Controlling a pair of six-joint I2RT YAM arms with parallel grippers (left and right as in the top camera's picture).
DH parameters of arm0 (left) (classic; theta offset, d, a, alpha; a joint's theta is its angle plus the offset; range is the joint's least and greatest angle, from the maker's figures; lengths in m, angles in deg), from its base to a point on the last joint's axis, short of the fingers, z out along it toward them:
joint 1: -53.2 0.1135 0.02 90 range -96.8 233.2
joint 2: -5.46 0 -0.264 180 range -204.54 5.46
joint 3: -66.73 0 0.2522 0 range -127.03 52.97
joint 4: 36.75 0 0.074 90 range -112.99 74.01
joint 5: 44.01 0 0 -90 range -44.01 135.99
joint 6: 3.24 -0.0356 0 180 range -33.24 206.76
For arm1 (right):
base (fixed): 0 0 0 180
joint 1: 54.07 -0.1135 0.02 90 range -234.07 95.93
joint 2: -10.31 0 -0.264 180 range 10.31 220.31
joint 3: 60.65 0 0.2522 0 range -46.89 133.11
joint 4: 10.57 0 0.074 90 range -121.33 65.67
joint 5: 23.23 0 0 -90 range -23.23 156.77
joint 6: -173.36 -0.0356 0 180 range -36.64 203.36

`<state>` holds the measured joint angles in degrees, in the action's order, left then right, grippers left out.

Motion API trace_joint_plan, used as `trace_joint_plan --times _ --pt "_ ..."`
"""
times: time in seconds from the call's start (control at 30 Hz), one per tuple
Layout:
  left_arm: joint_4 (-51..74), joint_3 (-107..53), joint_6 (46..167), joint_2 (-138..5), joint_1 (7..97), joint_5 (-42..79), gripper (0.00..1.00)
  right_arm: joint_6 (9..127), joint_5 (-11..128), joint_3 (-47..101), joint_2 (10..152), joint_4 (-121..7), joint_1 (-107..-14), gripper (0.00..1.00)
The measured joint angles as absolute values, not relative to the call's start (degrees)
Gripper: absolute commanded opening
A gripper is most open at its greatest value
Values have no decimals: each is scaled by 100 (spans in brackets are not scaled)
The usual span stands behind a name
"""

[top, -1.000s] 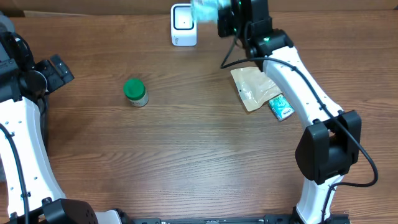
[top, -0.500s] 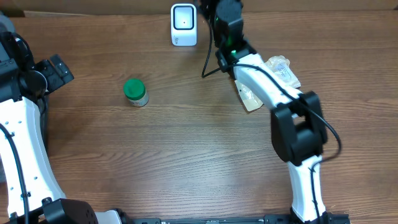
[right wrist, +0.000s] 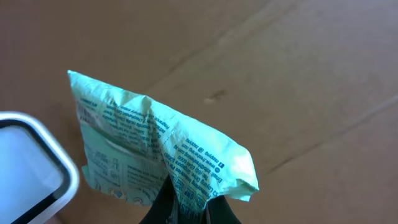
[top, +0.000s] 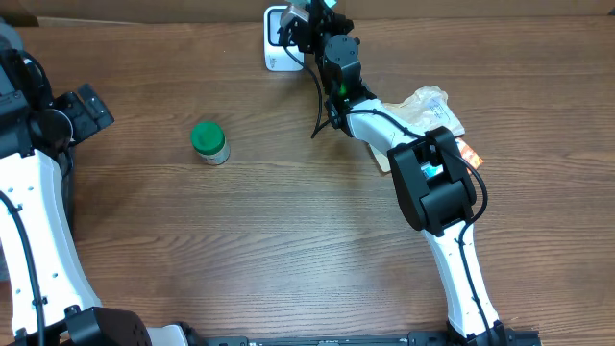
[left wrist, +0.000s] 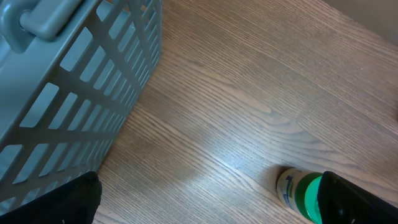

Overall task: Scan the item barcode
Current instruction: 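Raise the wipes pack to the scanner window with the right gripper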

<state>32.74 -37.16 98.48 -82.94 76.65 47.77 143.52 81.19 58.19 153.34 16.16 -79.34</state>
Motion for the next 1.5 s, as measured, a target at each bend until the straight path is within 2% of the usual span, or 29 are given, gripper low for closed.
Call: trace_joint_plan --times 0.17,0.5,0.83,1.13,1.2,1.4,1.5 --pt "3276 -3716 9848 -8294 7665 4775 100 14756 8049 5819 15412 1223 -7934 4" --pt "3274 -3716 9848 -8294 7665 4777 100 15202 8042 5819 15526 1376 -7971 4" --pt "3274 -3716 9848 -8294 7665 4775 100 16570 7242 5819 15526 1660 -7993 4" --pt "3276 -3716 9848 -8294 7665 4775 100 16741 7146 5819 15524 1848 -8035 4" --pt "3274 -3716 9848 -8294 7665 4775 100 16467 7146 5819 15493 1806 -8035 4" --pt "3274 -3716 9848 -8294 7665 4775 100 14570 7887 5808 14824 1625 -8015 4" --pt "3272 -3716 9848 -8294 7665 4777 100 13416 8580 5845 13926 171 -7963 4"
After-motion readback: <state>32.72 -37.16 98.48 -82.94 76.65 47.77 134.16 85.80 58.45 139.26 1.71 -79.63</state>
